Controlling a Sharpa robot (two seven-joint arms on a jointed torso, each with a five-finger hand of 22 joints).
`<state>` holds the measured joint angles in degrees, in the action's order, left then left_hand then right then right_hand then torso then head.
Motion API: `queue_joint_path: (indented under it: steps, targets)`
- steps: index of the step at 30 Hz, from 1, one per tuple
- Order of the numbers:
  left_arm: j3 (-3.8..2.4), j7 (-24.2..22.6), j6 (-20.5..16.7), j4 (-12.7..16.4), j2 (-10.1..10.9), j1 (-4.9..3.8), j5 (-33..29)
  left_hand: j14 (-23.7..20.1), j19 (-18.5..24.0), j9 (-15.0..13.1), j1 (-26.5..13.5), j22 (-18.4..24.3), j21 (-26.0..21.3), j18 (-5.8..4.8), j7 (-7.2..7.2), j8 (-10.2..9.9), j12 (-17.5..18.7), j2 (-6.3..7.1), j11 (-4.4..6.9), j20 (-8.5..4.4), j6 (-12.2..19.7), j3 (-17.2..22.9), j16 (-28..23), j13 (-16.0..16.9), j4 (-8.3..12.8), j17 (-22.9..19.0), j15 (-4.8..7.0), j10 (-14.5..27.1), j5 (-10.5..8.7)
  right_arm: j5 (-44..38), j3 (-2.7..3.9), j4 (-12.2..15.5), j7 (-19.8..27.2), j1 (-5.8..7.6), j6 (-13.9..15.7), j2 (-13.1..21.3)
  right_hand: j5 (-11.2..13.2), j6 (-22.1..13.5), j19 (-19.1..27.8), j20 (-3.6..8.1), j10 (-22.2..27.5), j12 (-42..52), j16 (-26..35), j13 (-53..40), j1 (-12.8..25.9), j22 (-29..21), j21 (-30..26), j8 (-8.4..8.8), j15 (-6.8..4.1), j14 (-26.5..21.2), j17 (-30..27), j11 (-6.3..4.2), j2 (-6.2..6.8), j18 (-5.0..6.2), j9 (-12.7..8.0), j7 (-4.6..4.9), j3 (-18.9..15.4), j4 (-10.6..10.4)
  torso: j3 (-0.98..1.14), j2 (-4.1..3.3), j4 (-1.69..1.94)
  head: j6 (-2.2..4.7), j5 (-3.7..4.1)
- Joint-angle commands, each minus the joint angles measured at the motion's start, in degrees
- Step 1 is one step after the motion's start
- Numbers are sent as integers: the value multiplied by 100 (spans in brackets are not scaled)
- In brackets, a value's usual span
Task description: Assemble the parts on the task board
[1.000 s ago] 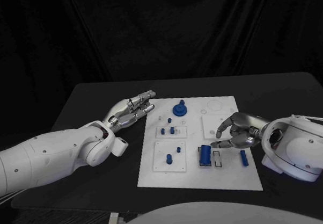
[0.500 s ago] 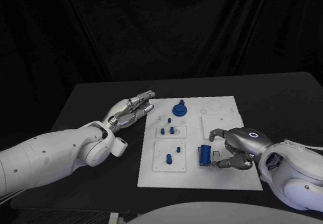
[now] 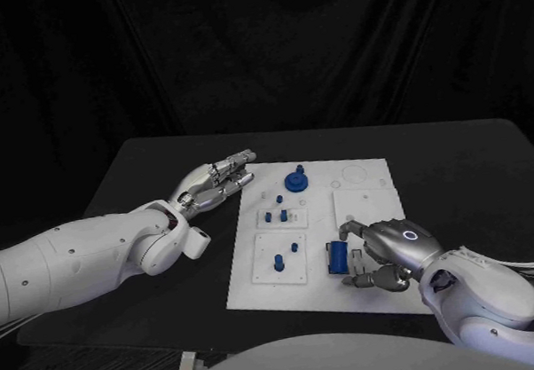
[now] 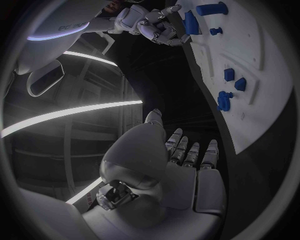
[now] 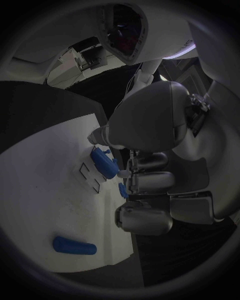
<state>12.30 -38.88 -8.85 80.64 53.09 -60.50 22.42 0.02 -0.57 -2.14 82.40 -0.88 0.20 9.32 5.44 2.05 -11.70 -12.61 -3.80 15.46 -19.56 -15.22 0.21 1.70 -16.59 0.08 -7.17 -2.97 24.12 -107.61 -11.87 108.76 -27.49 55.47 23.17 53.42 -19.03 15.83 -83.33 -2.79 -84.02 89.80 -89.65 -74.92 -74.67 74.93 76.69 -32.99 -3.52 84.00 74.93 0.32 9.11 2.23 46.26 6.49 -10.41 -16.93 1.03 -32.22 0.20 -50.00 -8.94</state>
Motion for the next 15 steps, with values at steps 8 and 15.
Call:
queue_joint_path:
  steps: [8,15]
  targets:
    - [-5,-743,85,8,-10,8,-5,-2,-7,-5,68,-11,40,100,38,15,-18,18,-50,49,-32,50,-21,4,4,-8,-51,-12,41,-277,3,-70,-234,-32,337,-69,-436,-113,37,-48,-598,20,78,-1508,369,1044,-77,-444,56,535,1276,41,-219,122,-180,-14,124,3,-2,-4,3,0,0]
    - [-5,-724,112,7,-13,9,-5,-2,-10,-6,95,-13,41,99,57,16,-20,8,-70,68,-52,64,-21,5,7,-8,-59,-13,50,-280,3,-128,-248,-34,271,-101,-697,-95,51,-43,-598,20,94,-1508,366,1034,-109,-627,48,527,1247,30,-375,129,-352,-27,184,24,-1,-3,7,0,11]
